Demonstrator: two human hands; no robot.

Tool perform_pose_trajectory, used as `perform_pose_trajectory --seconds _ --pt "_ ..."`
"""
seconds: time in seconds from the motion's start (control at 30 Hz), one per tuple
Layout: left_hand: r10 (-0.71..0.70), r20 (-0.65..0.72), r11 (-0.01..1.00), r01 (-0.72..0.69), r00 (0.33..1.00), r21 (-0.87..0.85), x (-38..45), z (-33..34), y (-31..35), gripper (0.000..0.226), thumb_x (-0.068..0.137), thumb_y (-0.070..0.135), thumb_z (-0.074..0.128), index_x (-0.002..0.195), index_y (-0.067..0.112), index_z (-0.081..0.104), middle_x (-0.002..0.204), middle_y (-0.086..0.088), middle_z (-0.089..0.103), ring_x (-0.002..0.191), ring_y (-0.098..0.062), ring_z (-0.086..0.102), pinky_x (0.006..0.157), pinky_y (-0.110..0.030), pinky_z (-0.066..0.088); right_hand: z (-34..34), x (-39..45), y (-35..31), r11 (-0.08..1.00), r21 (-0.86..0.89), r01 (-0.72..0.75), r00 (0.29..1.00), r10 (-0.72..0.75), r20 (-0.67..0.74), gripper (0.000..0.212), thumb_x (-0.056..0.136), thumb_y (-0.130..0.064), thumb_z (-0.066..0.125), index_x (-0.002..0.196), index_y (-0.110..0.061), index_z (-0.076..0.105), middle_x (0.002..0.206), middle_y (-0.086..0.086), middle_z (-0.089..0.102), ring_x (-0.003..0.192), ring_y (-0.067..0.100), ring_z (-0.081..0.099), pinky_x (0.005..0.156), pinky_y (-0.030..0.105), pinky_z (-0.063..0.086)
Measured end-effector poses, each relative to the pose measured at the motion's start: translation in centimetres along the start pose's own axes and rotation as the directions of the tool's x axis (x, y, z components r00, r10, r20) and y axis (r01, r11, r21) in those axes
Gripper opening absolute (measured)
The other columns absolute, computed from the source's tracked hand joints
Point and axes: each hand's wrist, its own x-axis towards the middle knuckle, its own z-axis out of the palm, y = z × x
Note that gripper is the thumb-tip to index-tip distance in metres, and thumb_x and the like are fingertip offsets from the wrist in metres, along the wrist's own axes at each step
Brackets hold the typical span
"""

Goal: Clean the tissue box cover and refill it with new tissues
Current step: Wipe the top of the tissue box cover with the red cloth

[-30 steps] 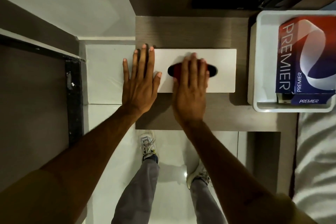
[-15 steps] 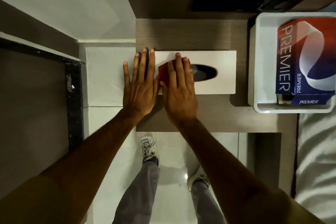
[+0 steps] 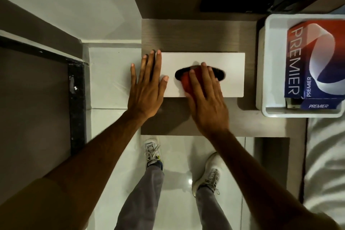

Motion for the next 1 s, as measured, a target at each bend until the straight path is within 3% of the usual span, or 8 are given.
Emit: perform_pose_trajectory --seconds 0.1,0.23,0.3,0.4,0.5,0.7,0.87,1.0 --pt "0.006 -0.001 1.0 -0.006 1.0 -0.007 0.1 0.1 -0.2 0.067 0.108 0.051 0.01 0.166 0.02 -0.001 0.176 -0.005 0.006 0.163 -0.025 0.007 0.129 -0.061 0.009 -1.7 -1.1 3.3 0.966 0.086 -0.244 0.968 0.249 -0.045 0.065 0.107 -0.05 0.033 0.164 -0.024 0.015 0.173 0.01 0.003 0.159 0.033 0.005 0.122 0.056 0.03" --pt "0.001 -0.015 1.0 -0.001 1.0 -0.006 0.1 0.3 -0.1 0.067 0.108 0.052 0.011 0.166 0.02 0.0 0.175 -0.006 0.008 0.163 -0.026 0.009 0.129 -0.062 0.01 -2.0 3.6 3.0 0.818 0.163 -0.552 0.801 0.575 -0.169 0.065 0.108 -0.046 0.033 0.163 -0.015 0.019 0.172 0.017 0.007 0.158 0.038 0.006 0.126 0.057 0.022" --pt "0.0 -0.026 1.0 0.0 1.0 -0.002 0.0 0.4 -0.1 0.066 0.108 0.052 0.01 0.165 0.021 0.0 0.175 -0.006 0.009 0.163 -0.026 0.01 0.129 -0.062 0.01 -1.5 6.2 1.0 0.853 0.135 -0.504 0.841 0.52 -0.148 0.066 0.106 -0.041 0.039 0.163 -0.015 0.018 0.171 0.017 0.007 0.158 0.04 0.005 0.127 0.058 0.017" --pt "-0.005 -0.023 1.0 0.005 1.0 0.012 -0.2 0.1 0.1 0.068 0.107 0.053 0.007 0.166 0.019 0.001 0.175 -0.008 0.009 0.163 -0.026 0.01 0.129 -0.061 0.012 -0.5 7.0 -2.3 0.968 0.06 -0.245 0.969 0.246 -0.019 0.069 0.106 -0.036 0.045 0.164 -0.017 0.013 0.172 0.016 0.002 0.158 0.039 0.0 0.127 0.056 0.013" --pt "-0.039 0.0 0.999 0.039 0.999 0.037 -0.3 -0.3 0.5 0.069 0.106 0.054 0.006 0.165 0.019 0.0 0.175 -0.01 0.009 0.163 -0.028 0.01 0.129 -0.061 0.012 -0.8 6.4 -2.0 0.999 0.042 -0.035 0.997 0.032 0.065 0.069 0.107 -0.035 0.044 0.164 -0.017 0.009 0.172 0.014 0.0 0.159 0.035 -0.002 0.128 0.052 0.008" --pt "-0.059 0.034 0.998 0.058 0.998 0.031 -0.1 -0.3 0.7 0.069 0.106 0.052 0.013 0.165 0.021 -0.005 0.175 -0.009 0.005 0.163 -0.029 0.007 0.129 -0.062 0.01 -1.2 7.4 -3.3 0.891 0.199 -0.407 0.91 0.414 0.006 0.068 0.108 -0.033 0.043 0.165 -0.019 0.009 0.172 0.013 -0.004 0.158 0.037 -0.006 0.125 0.062 0.019" --pt "-0.052 0.025 0.998 0.051 0.998 0.044 -0.3 -0.3 0.6 0.07 0.105 0.056 0.006 0.166 0.023 -0.002 0.175 -0.008 0.006 0.163 -0.027 0.006 0.129 -0.06 0.01 -1.3 7.5 -3.8 0.993 0.108 -0.04 0.989 0.023 0.148 0.076 0.104 -0.021 0.053 0.164 -0.021 0.007 0.172 0.011 -0.006 0.159 0.034 -0.008 0.128 0.056 0.009" --pt "-0.054 0.028 0.998 0.053 0.998 0.035 -0.4 -0.6 0.7 0.067 0.108 0.052 0.016 0.165 0.023 -0.004 0.175 -0.009 0.01 0.162 -0.03 0.009 0.129 -0.063 0.01 -3.6 7.0 0.7 0.98 0.106 -0.171 0.977 0.154 0.15 0.08 0.101 -0.008 0.054 0.164 -0.027 0.009 0.173 0.008 -0.005 0.159 0.033 -0.004 0.126 0.057 0.02"
